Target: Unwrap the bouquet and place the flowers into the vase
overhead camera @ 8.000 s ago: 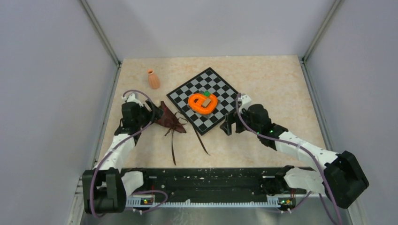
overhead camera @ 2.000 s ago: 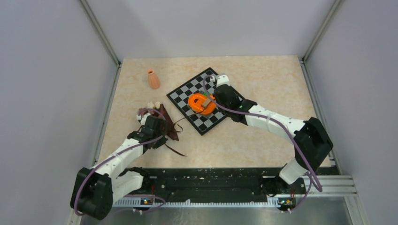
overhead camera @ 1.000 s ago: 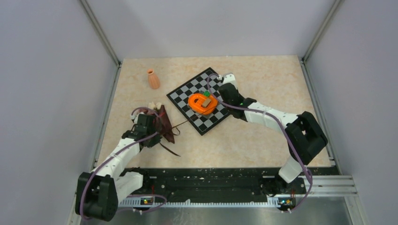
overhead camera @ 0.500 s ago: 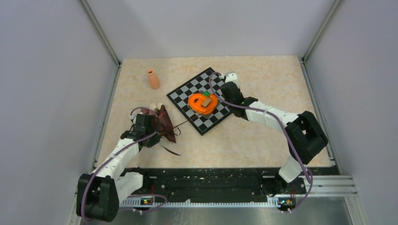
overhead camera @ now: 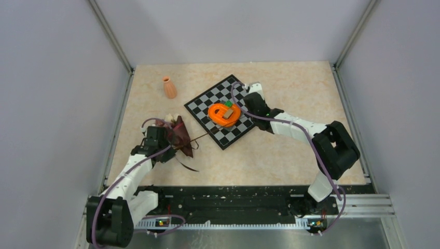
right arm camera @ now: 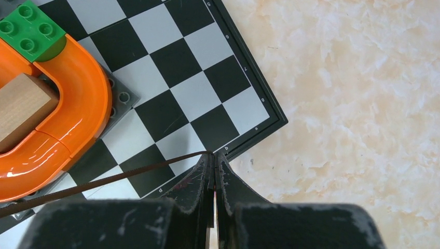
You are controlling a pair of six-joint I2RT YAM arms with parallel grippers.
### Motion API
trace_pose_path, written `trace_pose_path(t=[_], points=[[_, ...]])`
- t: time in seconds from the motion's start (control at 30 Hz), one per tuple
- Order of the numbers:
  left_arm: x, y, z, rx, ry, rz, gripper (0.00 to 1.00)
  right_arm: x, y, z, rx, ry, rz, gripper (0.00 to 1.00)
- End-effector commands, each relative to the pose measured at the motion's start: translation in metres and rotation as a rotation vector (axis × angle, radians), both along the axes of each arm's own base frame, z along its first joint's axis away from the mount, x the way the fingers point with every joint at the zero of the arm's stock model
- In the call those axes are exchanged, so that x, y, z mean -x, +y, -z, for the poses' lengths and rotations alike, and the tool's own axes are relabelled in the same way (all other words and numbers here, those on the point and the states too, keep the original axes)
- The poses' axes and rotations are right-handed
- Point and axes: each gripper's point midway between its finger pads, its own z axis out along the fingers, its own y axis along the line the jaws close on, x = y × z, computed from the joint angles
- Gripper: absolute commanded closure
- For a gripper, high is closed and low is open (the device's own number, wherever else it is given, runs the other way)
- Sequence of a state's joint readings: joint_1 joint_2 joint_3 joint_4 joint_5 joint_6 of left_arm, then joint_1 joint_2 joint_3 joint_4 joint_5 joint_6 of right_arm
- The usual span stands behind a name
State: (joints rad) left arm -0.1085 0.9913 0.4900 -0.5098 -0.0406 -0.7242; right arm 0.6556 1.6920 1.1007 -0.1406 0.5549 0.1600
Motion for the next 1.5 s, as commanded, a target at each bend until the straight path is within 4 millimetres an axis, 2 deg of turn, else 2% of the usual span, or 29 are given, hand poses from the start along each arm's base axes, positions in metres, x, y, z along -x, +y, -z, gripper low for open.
trace_pose_path(t=[0.0, 0.23, 0.33, 0.47, 0.53, 0.67, 0.8, 1.0, 1.17, 1.33, 1.47], points=[[-0.004, 0.005, -0.012, -0.016, -0.03, 0.013, 1.0, -0.009, -0.017, 0.002, 0.008, -0.018, 0.061, 1.0], [-0.006, 0.002, -0.016, -0.007, -0.058, 0.055, 1.0, -0.01, -0.023, 0.006, 0.008, -0.01, 0.076, 1.0], [-0.01, -0.016, -0.018, 0.059, -0.081, 0.148, 1.0, -0.008, -0.013, 0.008, -0.03, 0.003, 0.019, 1.0], [-0.015, -0.031, -0.018, 0.115, -0.108, 0.233, 0.97, -0.002, 0.011, 0.004, -0.12, 0.02, -0.103, 1.0], [-0.017, -0.034, -0.019, 0.122, -0.124, 0.251, 0.91, 0.001, 0.02, 0.004, -0.153, 0.028, -0.148, 1.0], [-0.018, -0.038, -0.025, 0.142, -0.167, 0.262, 0.64, 0.008, 0.031, 0.009, -0.195, 0.053, -0.205, 1.0], [-0.012, -0.041, -0.029, 0.163, -0.203, 0.229, 0.46, 0.012, 0.034, 0.012, -0.204, 0.064, -0.224, 1.0], [0.004, -0.038, -0.023, 0.19, -0.227, 0.087, 0.36, 0.012, 0.036, 0.01, -0.204, 0.06, -0.243, 1.0], [0.011, -0.037, -0.023, 0.179, -0.231, 0.055, 0.34, 0.013, 0.038, 0.012, -0.206, 0.067, -0.252, 1.0], [0.019, -0.034, -0.014, 0.145, -0.191, 0.022, 0.33, 0.009, 0.041, 0.009, -0.22, 0.047, -0.255, 1.0], [0.018, -0.038, -0.005, 0.145, -0.185, 0.02, 0.48, 0.01, 0.04, 0.009, -0.219, 0.05, -0.252, 1.0]])
